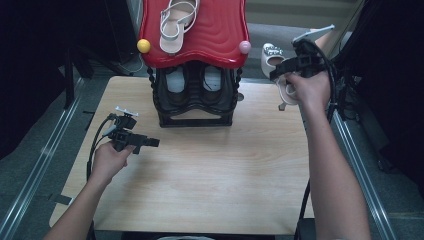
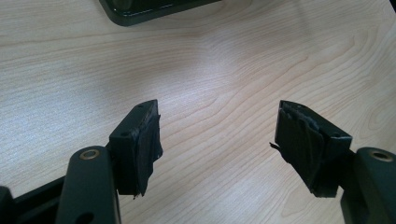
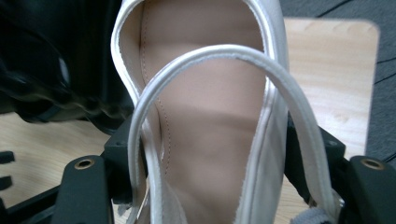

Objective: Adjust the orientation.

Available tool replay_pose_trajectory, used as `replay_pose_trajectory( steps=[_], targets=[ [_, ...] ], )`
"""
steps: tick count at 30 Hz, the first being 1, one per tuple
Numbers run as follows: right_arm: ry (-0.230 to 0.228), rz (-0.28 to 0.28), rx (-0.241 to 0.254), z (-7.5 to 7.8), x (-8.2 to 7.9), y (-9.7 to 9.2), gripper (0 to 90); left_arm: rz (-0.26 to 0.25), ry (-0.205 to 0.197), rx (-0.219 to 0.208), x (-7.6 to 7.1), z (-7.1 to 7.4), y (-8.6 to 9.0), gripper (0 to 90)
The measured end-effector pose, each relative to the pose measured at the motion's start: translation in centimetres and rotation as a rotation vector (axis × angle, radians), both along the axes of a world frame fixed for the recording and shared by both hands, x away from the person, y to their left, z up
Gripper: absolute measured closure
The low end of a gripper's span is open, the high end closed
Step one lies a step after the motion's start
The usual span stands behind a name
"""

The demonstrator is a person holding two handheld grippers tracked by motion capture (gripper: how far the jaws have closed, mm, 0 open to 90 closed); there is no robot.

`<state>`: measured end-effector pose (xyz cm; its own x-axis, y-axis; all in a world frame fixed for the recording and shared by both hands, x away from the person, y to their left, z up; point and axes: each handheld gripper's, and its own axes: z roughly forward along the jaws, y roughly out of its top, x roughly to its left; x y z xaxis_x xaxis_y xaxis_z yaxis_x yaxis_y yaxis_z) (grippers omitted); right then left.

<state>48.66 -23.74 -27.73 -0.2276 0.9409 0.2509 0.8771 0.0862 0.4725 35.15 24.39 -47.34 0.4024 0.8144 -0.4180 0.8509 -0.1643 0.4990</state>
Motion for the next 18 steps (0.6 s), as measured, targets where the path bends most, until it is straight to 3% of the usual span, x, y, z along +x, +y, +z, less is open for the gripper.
replay_pose_trajectory(
  steps=[10, 18],
  targets=[
    [-0.068, -0.037, 0.001, 6.9, 0.9, 0.5, 32.1, -0.013, 0.005, 0.0, 0.0, 0.0, -0.1, 31.6],
    [-0.124, -0.027, 0.007, 11.8, 1.3, 3.5, 32.1, -0.015, 0.006, -0.004, -0.1, 0.0, -0.2, 31.6]
  ],
)
